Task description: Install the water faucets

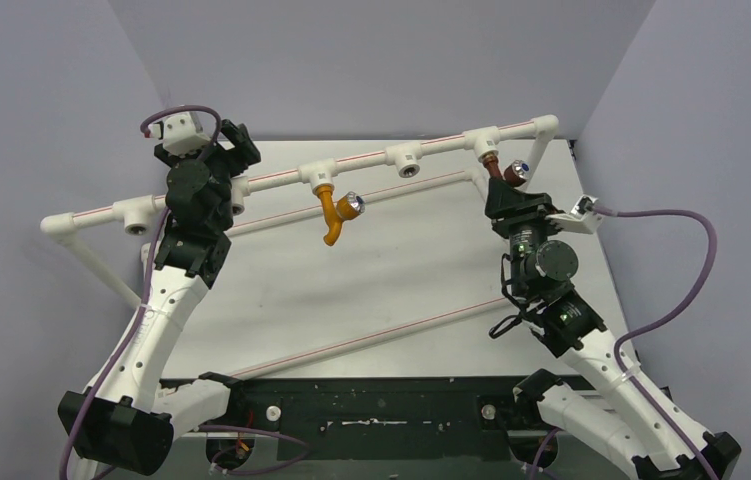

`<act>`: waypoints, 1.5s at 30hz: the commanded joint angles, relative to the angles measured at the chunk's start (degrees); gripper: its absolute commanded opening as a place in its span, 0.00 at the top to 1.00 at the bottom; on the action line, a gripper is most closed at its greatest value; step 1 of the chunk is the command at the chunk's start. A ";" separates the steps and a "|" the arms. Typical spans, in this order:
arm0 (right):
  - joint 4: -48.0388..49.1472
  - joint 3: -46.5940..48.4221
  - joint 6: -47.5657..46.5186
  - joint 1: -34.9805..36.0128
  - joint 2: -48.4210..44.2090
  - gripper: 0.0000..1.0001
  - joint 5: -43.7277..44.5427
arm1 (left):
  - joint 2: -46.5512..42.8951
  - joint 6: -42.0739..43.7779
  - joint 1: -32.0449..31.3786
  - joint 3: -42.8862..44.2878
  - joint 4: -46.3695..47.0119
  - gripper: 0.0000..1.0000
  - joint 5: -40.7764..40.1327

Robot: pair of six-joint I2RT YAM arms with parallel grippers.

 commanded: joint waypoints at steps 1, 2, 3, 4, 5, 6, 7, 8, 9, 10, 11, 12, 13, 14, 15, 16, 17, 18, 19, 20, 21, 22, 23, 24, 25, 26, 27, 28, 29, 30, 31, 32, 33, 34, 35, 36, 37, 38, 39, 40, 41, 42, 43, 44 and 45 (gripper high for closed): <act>-0.24 0.91 32.90 0.85 -0.81 1.00 3.45 | 3.19 -0.03 -0.79 -4.86 -15.79 0.22 1.61; -0.75 0.74 35.33 0.89 -1.09 1.00 3.39 | 3.23 -0.05 -0.79 -4.83 -15.79 0.22 1.63; -1.47 0.91 37.57 0.85 -1.10 1.00 3.09 | 3.19 -0.05 -0.79 -4.80 -15.79 0.23 1.62; -3.20 1.50 40.29 0.85 -1.06 1.00 2.82 | 3.23 -0.05 -0.79 -4.83 -15.82 0.22 1.61; -5.43 2.34 42.83 0.84 -0.83 1.00 2.48 | 3.17 -0.05 -0.79 -4.81 -15.82 0.22 1.59; -7.73 3.54 45.36 0.84 -0.44 1.00 2.19 | 3.12 -0.04 -0.79 -4.80 -15.86 0.22 1.56; -10.46 4.77 47.78 0.84 0.06 1.00 2.05 | 3.10 -0.04 -0.79 -4.83 -15.81 0.23 1.57; -13.42 6.17 50.34 0.87 0.72 1.00 1.98 | 3.10 -0.05 -0.79 -4.84 -15.80 0.22 1.54; -15.92 7.34 52.69 0.86 1.23 1.00 1.68 | 3.10 -0.05 -0.79 -4.85 -15.79 0.22 1.52; -17.39 8.27 54.30 0.85 1.69 1.00 1.66 | 3.14 0.02 -0.79 -4.95 -15.74 0.22 1.30; -17.91 8.84 55.50 0.85 1.91 1.00 1.50 | 3.17 0.08 -0.87 -5.06 -15.63 0.22 1.16; -17.68 9.03 56.53 0.84 1.89 1.00 1.14 | 3.25 0.12 -0.88 -5.06 -15.62 0.22 1.03; -17.08 9.11 56.87 0.84 1.83 1.00 0.84 | 3.34 0.12 -0.88 -4.98 -15.67 0.23 1.04; -16.45 9.26 56.82 0.84 1.81 1.00 0.65 | 3.43 0.17 -0.88 -5.03 -15.67 0.23 1.11; -16.53 9.70 56.54 0.84 1.87 1.00 0.62 | 3.37 0.21 -0.88 -5.03 -15.72 0.22 1.14; -17.15 10.34 56.08 0.84 1.89 1.00 0.80 | 3.39 0.23 -0.88 -4.99 -15.71 0.22 1.09; -17.75 11.01 55.41 0.84 1.89 1.00 0.93 | 3.41 0.22 -0.88 -5.00 -15.71 0.22 0.89; -19.11 11.28 55.08 0.84 1.85 1.00 1.09 | 3.35 0.21 -0.88 -5.05 -15.66 0.22 0.78; -20.17 11.42 54.80 0.84 1.69 1.00 1.28 | 3.28 0.27 -0.88 -5.00 -15.62 0.22 0.74; -21.02 11.39 54.78 0.84 1.54 0.99 1.38 | 3.28 0.30 -0.84 -5.03 -15.63 0.22 0.74; -21.67 11.09 54.74 0.84 1.35 0.93 1.40 | 3.32 0.30 -0.88 -5.02 -15.63 0.22 0.73; -21.82 10.60 54.49 0.84 1.10 0.86 1.34 | 3.42 0.30 -0.88 -4.99 -15.76 0.23 0.75; -21.50 9.96 54.07 0.84 0.76 0.81 1.13 | 3.38 0.31 -0.87 -5.05 -15.75 0.22 0.80; -21.16 9.38 53.51 0.84 0.30 0.76 0.91 | 3.49 0.30 -0.87 -4.93 -15.71 0.22 0.89; -20.93 8.88 53.02 0.84 -0.05 0.70 0.62 | 3.41 0.30 -0.87 -4.91 -15.71 0.22 0.97; -20.88 8.52 52.45 0.84 -0.31 0.63 0.36 | 3.41 0.30 -0.88 -4.95 -15.71 0.22 0.91; -20.93 8.38 51.61 0.84 -0.59 0.54 0.21 | 3.41 0.30 -0.86 -4.95 -15.71 0.22 0.91; -21.39 8.41 50.89 0.84 -0.89 0.46 -0.01 | 3.38 0.26 -0.86 -4.89 -15.74 0.22 0.91; -21.76 8.58 49.84 0.84 -1.05 0.39 -0.39 | 3.38 0.29 -0.85 -4.91 -15.71 0.22 0.91; -22.28 8.81 48.64 0.84 -1.35 0.33 -0.63 | 3.32 0.30 -0.88 -4.94 -15.71 0.22 0.95; -22.71 9.14 47.20 0.84 -1.74 0.30 -0.82 | 3.28 0.30 -0.85 -4.92 -15.73 0.22 0.91; -23.20 9.42 45.54 0.84 -2.18 0.26 -0.97 | 3.28 0.30 -0.80 -4.90 -15.77 0.22 0.90; -23.66 9.68 44.12 0.84 -2.63 0.24 -1.23 | 3.27 0.27 -0.79 -4.94 -15.77 0.22 0.92; -24.49 10.01 43.14 0.84 -2.96 0.22 -1.43 | 3.27 0.27 -0.79 -4.92 -15.79 0.22 0.96; -25.49 10.29 42.48 0.84 -3.44 0.20 -1.70 | 3.29 0.23 -0.79 -4.89 -15.79 0.22 0.94; -26.49 10.63 41.75 0.84 -3.89 0.19 -1.97 | 3.28 0.21 -0.79 -4.91 -15.79 0.22 1.01; -27.83 10.94 41.09 0.84 -4.35 0.18 -2.00 | 3.29 0.22 -0.79 -4.94 -15.77 0.22 1.01; -29.28 11.35 40.58 0.84 -4.82 0.17 -1.90 | 3.39 0.21 -0.81 -4.96 -15.79 0.23 1.05; -30.79 11.62 39.94 0.84 -5.32 0.16 -1.67 | 3.38 0.21 -0.83 -4.93 -15.79 0.22 1.12; -32.53 11.80 39.12 0.84 -5.97 0.15 -1.49 | 3.34 0.21 -0.84 -4.96 -15.79 0.22 1.15; -33.41 11.87 37.61 0.84 -6.63 0.15 -1.42 | 3.28 0.16 -0.84 -4.94 -15.81 0.22 1.16; -34.01 12.00 35.97 0.84 -7.38 0.14 -1.41 | 3.28 0.13 -0.81 -4.90 -15.75 0.22 1.17; -34.38 12.16 33.85 0.84 -8.14 0.14 -1.44 | 3.27 0.12 -0.83 -4.92 -15.77 0.22 1.18; -34.79 12.57 31.44 0.84 -8.63 0.14 -1.53 | 3.29 0.12 -0.85 -4.95 -15.74 0.22 1.22; -35.34 13.11 28.81 0.84 -9.10 0.14 -1.67 | 3.28 0.06 -0.88 -4.90 -15.77 0.23 1.30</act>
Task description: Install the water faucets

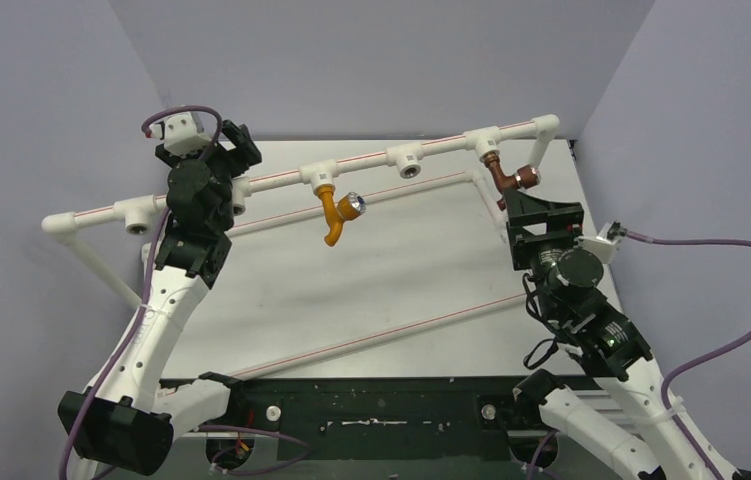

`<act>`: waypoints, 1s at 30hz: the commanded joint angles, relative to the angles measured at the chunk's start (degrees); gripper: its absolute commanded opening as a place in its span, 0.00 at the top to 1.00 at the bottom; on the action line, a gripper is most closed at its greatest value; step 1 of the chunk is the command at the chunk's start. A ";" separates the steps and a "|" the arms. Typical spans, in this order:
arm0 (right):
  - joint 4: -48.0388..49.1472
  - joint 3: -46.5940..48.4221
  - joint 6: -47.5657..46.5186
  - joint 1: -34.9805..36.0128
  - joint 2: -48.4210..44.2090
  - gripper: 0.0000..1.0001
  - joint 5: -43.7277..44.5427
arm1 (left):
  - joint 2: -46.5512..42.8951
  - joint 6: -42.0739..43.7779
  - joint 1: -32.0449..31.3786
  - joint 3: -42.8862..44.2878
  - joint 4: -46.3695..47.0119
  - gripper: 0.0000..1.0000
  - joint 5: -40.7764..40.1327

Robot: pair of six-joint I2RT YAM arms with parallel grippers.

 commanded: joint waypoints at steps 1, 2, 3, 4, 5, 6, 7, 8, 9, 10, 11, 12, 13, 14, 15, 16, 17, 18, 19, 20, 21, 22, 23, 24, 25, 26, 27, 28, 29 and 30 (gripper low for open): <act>-2.74 4.18 -12.55 0.21 -2.81 0.14 -0.33 | 3.30 0.10 -0.82 -4.85 -15.46 0.23 1.24; -2.80 4.69 -16.16 0.21 -3.15 0.14 -0.55 | 3.42 0.10 -0.81 -4.85 -15.48 0.23 1.25; -2.68 5.14 -19.39 0.21 -3.52 0.14 -1.06 | 3.39 0.15 -0.75 -4.89 -15.51 0.22 1.28; -2.46 5.54 -22.91 0.21 -3.85 0.14 -1.37 | 3.43 0.11 -0.77 -4.87 -15.52 0.23 1.35; -2.09 5.94 -26.79 0.21 -4.07 0.14 -1.91 | 3.43 0.04 -0.81 -4.85 -15.45 0.22 1.39; -2.06 6.25 -29.62 0.21 -4.19 0.14 -2.16 | 3.43 0.02 -0.82 -4.85 -15.45 0.22 1.43; -2.12 6.59 -32.20 0.21 -4.19 0.14 -2.36 | 3.39 0.01 -0.81 -4.92 -15.47 0.22 1.41; -2.15 6.87 -34.46 0.21 -4.10 0.14 -2.42 | 3.40 0.01 -0.80 -4.87 -15.51 0.23 1.46; -2.31 7.26 -36.38 0.21 -3.85 0.14 -2.31 | 3.43 0.02 -0.79 -4.89 -15.45 0.23 1.45; -2.24 7.50 -38.05 0.25 -3.56 0.14 -2.18 | 3.45 0.01 -0.81 -4.92 -15.46 0.22 1.53; -1.96 7.57 -39.40 0.22 -3.38 0.14 -2.13 | 3.46 0.01 -0.82 -4.91 -15.45 0.22 1.50; -1.67 7.65 -40.44 0.23 -3.12 0.14 -2.24 | 3.39 -0.03 -0.82 -4.87 -15.37 0.22 1.57; -1.15 7.64 -41.12 0.21 -2.76 0.14 -2.56 | 3.48 -0.05 -0.82 -4.84 -15.37 0.22 1.60; -0.34 7.48 -41.71 0.21 -2.47 0.14 -2.97 | 3.47 0.01 -0.82 -4.88 -15.48 0.22 1.60; 0.65 7.22 -41.96 0.21 -2.06 0.15 -3.15 | 3.48 -0.05 -0.82 -4.92 -15.45 0.22 1.62; 1.24 6.91 -41.65 0.21 -1.63 0.15 -3.13 | 3.47 0.00 -0.82 -4.85 -15.42 0.22 1.59; 2.16 6.69 -41.37 0.25 -1.25 0.15 -3.06 | 3.44 0.01 -0.82 -4.84 -15.44 0.22 1.58; 2.84 6.44 -40.87 0.22 -0.79 0.15 -3.04 | 3.45 0.01 -0.82 -4.92 -15.47 0.22 1.50; 3.45 6.20 -40.11 0.21 -0.33 0.15 -2.95 | 3.45 0.01 -0.82 -5.00 -15.39 0.22 1.42; 4.37 5.80 -39.31 0.21 0.06 0.16 -2.98 | 3.38 0.06 -0.82 -5.00 -15.43 0.22 1.52; 5.79 5.41 -38.51 0.21 0.52 0.17 -3.18 | 3.37 0.02 -0.82 -4.95 -15.43 0.22 1.50; 6.54 5.17 -37.78 0.21 0.95 0.17 -3.37 | 3.38 0.01 -0.82 -4.88 -15.46 0.22 1.51; 7.26 5.00 -37.00 0.21 1.55 0.18 -3.55 | 3.37 0.01 -0.88 -4.87 -15.49 0.22 1.50; 7.79 4.88 -36.36 0.21 2.16 0.18 -3.43 | 3.34 0.01 -0.89 -4.90 -15.49 0.22 1.54; 8.21 4.79 -35.69 0.21 2.80 0.19 -2.99 | 3.30 0.01 -0.85 -4.86 -15.46 0.22 1.56; 8.55 4.73 -34.88 0.19 3.48 0.20 -2.73 | 3.30 0.01 -0.90 -4.85 -15.50 0.23 1.56; 9.09 4.56 -34.31 0.05 4.02 0.21 -2.70 | 3.30 -0.04 -0.90 -4.91 -15.53 0.22 1.65; 9.90 4.27 -34.05 -0.04 4.62 0.21 -2.92 | 3.22 0.01 -0.90 -4.90 -15.46 0.22 1.64; 10.34 4.12 -33.58 -0.09 5.14 0.22 -2.92 | 3.21 0.02 -0.90 -4.85 -15.48 0.22 1.55; 10.55 4.01 -32.93 -0.32 5.68 0.22 -2.85 | 3.13 0.01 -0.90 -4.92 -15.45 0.22 1.57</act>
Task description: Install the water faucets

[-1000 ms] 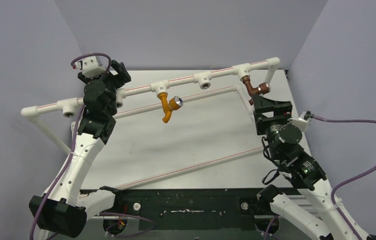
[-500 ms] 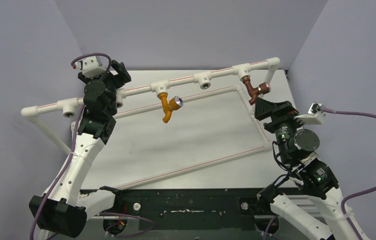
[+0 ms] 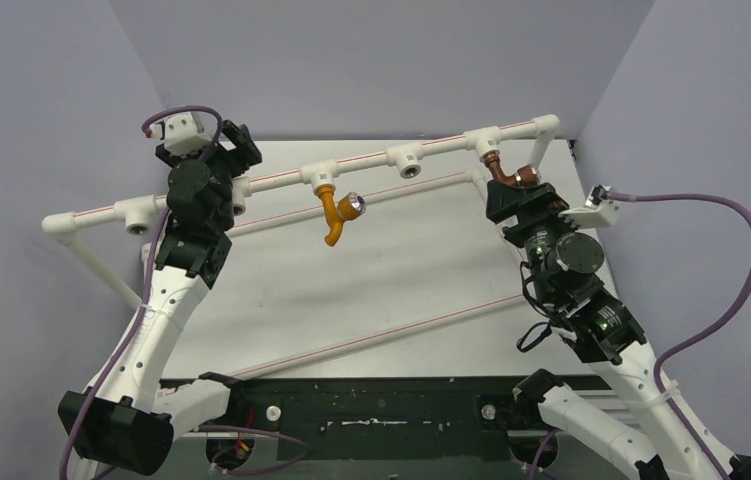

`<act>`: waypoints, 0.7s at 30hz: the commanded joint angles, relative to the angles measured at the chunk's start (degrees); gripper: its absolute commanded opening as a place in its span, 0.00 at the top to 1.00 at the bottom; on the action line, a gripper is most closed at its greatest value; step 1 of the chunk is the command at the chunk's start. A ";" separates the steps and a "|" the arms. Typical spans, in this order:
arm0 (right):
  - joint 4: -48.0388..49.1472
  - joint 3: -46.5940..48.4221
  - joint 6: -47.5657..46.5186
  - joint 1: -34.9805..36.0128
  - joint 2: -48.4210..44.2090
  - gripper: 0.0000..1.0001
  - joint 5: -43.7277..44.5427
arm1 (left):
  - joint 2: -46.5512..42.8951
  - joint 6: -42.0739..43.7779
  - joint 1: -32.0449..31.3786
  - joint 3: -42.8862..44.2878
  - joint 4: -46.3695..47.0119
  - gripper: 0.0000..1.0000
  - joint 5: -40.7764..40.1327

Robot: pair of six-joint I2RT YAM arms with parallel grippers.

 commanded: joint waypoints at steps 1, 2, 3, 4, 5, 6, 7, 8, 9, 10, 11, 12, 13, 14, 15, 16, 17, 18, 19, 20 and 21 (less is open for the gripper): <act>5.56 -0.72 3.08 -0.62 2.56 0.24 -0.03 | 3.12 0.05 -0.90 -4.96 -15.41 0.22 1.46; 5.69 -0.97 3.67 -0.97 2.90 0.24 0.01 | 3.12 0.04 -0.90 -4.93 -15.50 0.22 1.42; 5.85 -1.32 4.50 -1.54 3.13 0.25 -0.05 | 3.11 0.04 -0.90 -4.92 -15.46 0.22 1.48; 6.13 -1.75 5.18 -2.16 3.29 0.26 -0.25 | 3.06 0.08 -0.90 -4.88 -15.46 0.22 1.49; 6.57 -2.27 5.93 -2.88 3.34 0.28 -0.73 | 3.05 0.04 -0.95 -4.91 -15.49 0.23 1.50; 6.98 -2.81 6.86 -4.15 3.30 0.29 -1.49 | 3.02 0.04 -0.91 -4.93 -15.49 0.23 1.54; 7.41 -3.60 7.74 -5.29 3.29 0.31 -2.46 | 3.04 0.04 -0.91 -4.91 -15.48 0.22 1.51; 8.14 -4.26 8.62 -6.49 3.34 0.34 -3.83 | 3.09 0.04 -0.90 -4.85 -15.49 0.22 1.48; 8.81 -4.83 9.52 -7.80 3.56 0.37 -5.38 | 3.12 0.04 -0.90 -4.86 -15.45 0.22 1.53; 9.48 -5.44 10.65 -9.00 3.65 0.39 -7.16 | 3.12 0.04 -0.90 -4.89 -15.45 0.22 1.56; 10.36 -6.06 11.62 -10.28 3.77 0.43 -8.90 | 3.03 0.05 -0.90 -4.86 -15.49 0.22 1.57; 11.48 -6.73 12.50 -11.31 3.79 0.46 -10.37 | 3.01 0.04 -0.90 -4.92 -15.45 0.23 1.57; 12.63 -7.48 13.50 -12.19 3.70 0.49 -11.77 | 2.95 0.04 -0.90 -4.93 -15.52 0.22 1.51; 13.66 -8.07 14.35 -12.92 3.58 0.52 -12.78 | 2.95 0.04 -0.90 -4.93 -15.50 0.22 1.46; 14.65 -8.69 15.18 -13.45 3.38 0.55 -13.57 | 2.95 0.04 -0.90 -4.85 -15.53 0.23 1.48; 15.00 -9.34 15.95 -13.89 3.15 0.58 -14.06 | 2.95 0.04 -0.90 -4.92 -15.47 0.23 1.46; 17.09 -10.04 16.85 -14.21 2.83 0.63 -14.53 | 2.95 0.05 -0.90 -4.87 -15.51 0.22 1.41; 18.28 -10.76 17.84 -14.49 2.36 0.69 -14.91 | 2.96 0.04 -0.88 -4.90 -15.46 0.22 1.45; 19.68 -11.52 18.94 -14.73 1.93 0.76 -15.21 | 2.95 0.06 -0.89 -4.86 -15.51 0.22 1.40; 20.69 -12.38 20.25 -14.95 1.53 0.84 -15.78 | 2.95 0.08 -0.85 -4.86 -15.45 0.23 1.41; 21.75 -13.19 21.95 -15.15 1.18 0.94 -16.20 | 2.96 0.04 -0.82 -4.91 -15.46 0.23 1.42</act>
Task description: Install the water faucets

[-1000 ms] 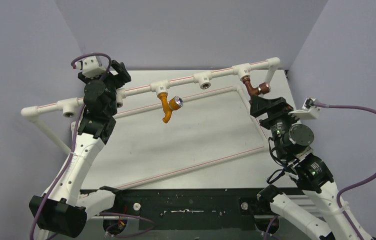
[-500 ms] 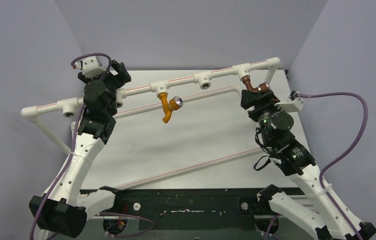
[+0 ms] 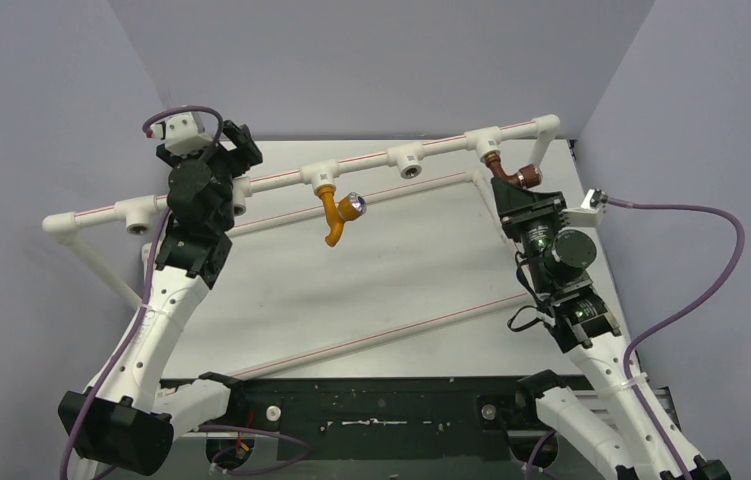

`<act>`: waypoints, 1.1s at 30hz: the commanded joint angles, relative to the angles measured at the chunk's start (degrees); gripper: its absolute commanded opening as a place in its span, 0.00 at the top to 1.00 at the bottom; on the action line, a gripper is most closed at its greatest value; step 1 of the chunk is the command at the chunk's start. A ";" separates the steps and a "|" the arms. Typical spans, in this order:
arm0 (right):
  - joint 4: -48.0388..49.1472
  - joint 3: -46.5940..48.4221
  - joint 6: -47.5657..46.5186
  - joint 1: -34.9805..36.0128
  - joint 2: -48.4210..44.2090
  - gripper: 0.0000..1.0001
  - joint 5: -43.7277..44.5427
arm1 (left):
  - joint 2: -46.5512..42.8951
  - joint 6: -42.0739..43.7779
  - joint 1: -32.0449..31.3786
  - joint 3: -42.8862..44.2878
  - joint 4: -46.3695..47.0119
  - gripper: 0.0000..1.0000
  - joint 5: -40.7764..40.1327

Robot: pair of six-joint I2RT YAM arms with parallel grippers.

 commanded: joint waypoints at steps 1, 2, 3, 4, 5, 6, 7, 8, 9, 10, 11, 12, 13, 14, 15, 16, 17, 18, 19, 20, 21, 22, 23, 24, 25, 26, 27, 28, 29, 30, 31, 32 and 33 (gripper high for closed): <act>7.24 -3.67 7.73 -2.10 -1.56 1.00 -0.52 | 2.98 0.06 -0.75 -4.89 -15.47 0.22 1.23; 8.85 -4.71 10.02 -2.10 -1.82 1.00 -1.38 | 2.97 0.10 -0.75 -4.83 -15.47 0.22 1.23; 10.85 -5.76 12.42 -2.10 -2.00 1.00 -2.32 | 2.97 0.06 -0.75 -4.83 -15.51 0.22 1.17; 12.45 -6.88 15.01 -2.12 -2.10 1.00 -3.15 | 2.98 0.06 -0.75 -4.87 -15.47 0.22 1.23; 13.74 -7.72 17.99 -2.10 -2.11 1.00 -3.80 | 2.97 0.06 -0.75 -4.84 -15.49 0.22 1.19; 14.91 -8.45 20.80 -2.11 -2.15 1.00 -4.21 | 3.12 0.13 -0.75 -4.75 -15.55 0.22 1.18; 16.31 -9.16 23.81 -2.10 -2.16 1.00 -4.60 | 3.14 0.14 -0.75 -4.79 -15.55 0.23 1.10; 17.87 -9.63 26.41 -2.11 -2.18 1.00 -4.92 | 3.14 0.19 -0.75 -4.75 -15.60 0.22 1.09; 19.27 -9.95 28.67 -2.10 -2.16 1.00 -5.18 | 3.08 0.15 -0.75 -4.77 -15.58 0.23 1.16; 20.62 -10.09 30.93 -2.14 -2.16 1.00 -5.48 | 3.13 0.15 -0.76 -4.81 -15.60 0.23 1.12; 21.68 -10.08 33.09 -2.11 -2.08 1.00 -5.76 | 3.14 0.14 -0.75 -4.82 -15.56 0.23 1.10; 22.92 -10.09 35.48 -2.10 -1.94 1.00 -6.10 | 3.10 0.14 -0.75 -4.74 -15.66 0.23 1.09; 24.13 -10.05 37.60 -2.14 -1.74 1.00 -6.30 | 3.00 0.14 -0.77 -4.68 -15.72 0.23 1.09; 25.24 -9.90 39.32 -2.11 -1.53 1.00 -6.43 | 2.89 0.20 -0.75 -4.60 -15.82 0.23 1.15; 25.80 -9.47 40.94 -2.10 -1.12 1.00 -6.75 | 2.69 0.15 -0.75 -4.57 -15.86 0.23 1.21; 26.00 -8.87 42.09 -2.10 -0.81 1.00 -7.11 | 2.44 0.18 -0.75 -4.57 -15.74 0.22 1.22; 26.16 -8.22 43.05 -2.12 -0.54 1.00 -7.51 | 2.24 0.23 -0.75 -4.70 -15.54 0.23 1.16; 25.98 -7.55 43.73 -2.10 -0.35 1.00 -7.67 | 2.18 0.30 -0.75 -4.81 -15.47 0.22 0.95; 25.24 -6.81 44.21 -2.10 -0.19 1.00 -7.74 | 2.25 0.31 -0.75 -4.77 -15.59 0.22 0.69; 24.18 -5.92 44.25 -2.10 -0.11 1.00 -7.70 | 2.34 0.36 -0.75 -4.77 -15.64 0.22 0.67; 22.69 -4.97 43.91 -2.10 0.00 1.00 -7.79 | 2.42 0.40 -0.75 -4.76 -15.64 0.23 0.65; 20.98 -3.97 43.27 -2.10 0.09 1.00 -8.19 | 2.48 0.41 -0.75 -4.70 -15.71 0.23 0.69; 19.55 -3.45 42.77 -2.10 0.12 1.00 -9.02 | 2.44 0.42 -0.75 -4.69 -15.73 0.22 0.61; 18.53 -3.45 42.49 -2.10 -0.11 1.00 -9.31 | 2.44 0.52 -0.75 -4.68 -15.73 0.22 0.56; 17.72 -3.68 42.19 -2.12 -0.50 1.00 -9.36 | 2.41 0.48 -0.75 -4.72 -15.65 0.22 0.49; 17.00 -4.06 41.93 -2.10 -0.90 0.96 -9.30 | 2.36 0.49 -0.75 -4.72 -15.70 0.22 0.47; 16.57 -4.70 41.45 -2.10 -1.31 0.88 -9.28 | 2.43 0.50 -0.75 -4.67 -15.67 0.23 0.52; 15.81 -4.95 40.83 -2.12 -1.67 0.78 -9.27 | 2.44 0.50 -0.75 -4.70 -15.72 0.23 0.48; 14.80 -4.87 40.03 -2.11 -1.97 0.68 -9.27 | 2.51 0.52 -0.75 -4.65 -15.77 0.23 0.47; 13.42 -4.69 39.34 -2.10 -2.15 0.57 -9.53 | 2.52 0.50 -0.71 -4.64 -15.74 0.22 0.53; 12.27 -4.57 38.84 -2.10 -2.38 0.49 -9.61 | 2.53 0.50 -0.72 -4.69 -15.74 0.22 0.53; 11.63 -4.68 38.33 -2.10 -2.63 0.43 -9.62 | 2.60 0.50 -0.74 -4.69 -15.73 0.23 0.50; 11.04 -4.85 37.71 -2.12 -3.01 0.37 -10.81 | 2.55 0.50 -0.75 -4.66 -15.73 0.22 0.55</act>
